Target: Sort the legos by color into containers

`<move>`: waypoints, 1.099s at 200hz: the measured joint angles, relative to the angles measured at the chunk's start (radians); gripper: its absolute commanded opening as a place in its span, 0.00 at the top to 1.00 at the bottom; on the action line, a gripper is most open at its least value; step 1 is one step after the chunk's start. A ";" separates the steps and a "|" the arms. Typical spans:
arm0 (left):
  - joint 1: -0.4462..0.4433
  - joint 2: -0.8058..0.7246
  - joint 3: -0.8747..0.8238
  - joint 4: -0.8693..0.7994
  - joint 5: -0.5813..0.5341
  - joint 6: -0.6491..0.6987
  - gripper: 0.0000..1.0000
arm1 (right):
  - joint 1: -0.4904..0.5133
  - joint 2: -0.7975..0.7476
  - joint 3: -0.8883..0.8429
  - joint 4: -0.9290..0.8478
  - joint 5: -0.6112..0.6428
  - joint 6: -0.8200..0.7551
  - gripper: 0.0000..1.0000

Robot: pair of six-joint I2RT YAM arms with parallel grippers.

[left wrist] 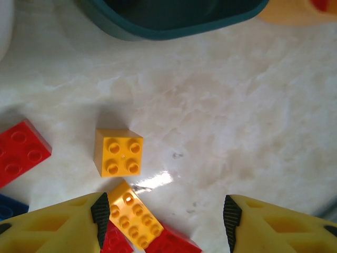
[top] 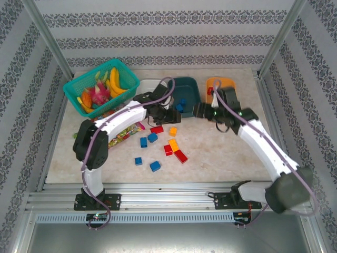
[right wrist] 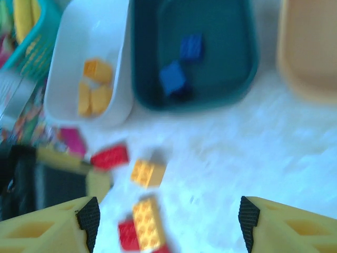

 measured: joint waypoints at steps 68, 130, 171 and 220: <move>-0.067 0.206 0.125 -0.141 -0.221 0.030 0.34 | 0.059 -0.312 -0.268 0.032 -0.219 0.084 0.22; -0.082 0.297 0.219 -0.166 -0.277 0.034 0.67 | 0.054 -0.334 -0.282 0.030 -0.254 0.091 0.23; -0.086 0.296 0.243 -0.177 -0.312 0.032 0.75 | 0.041 -0.345 -0.282 0.013 -0.262 0.086 0.25; -0.056 0.228 0.327 -0.226 -0.356 0.024 0.76 | 0.076 -0.297 -0.257 0.028 -0.270 0.057 0.25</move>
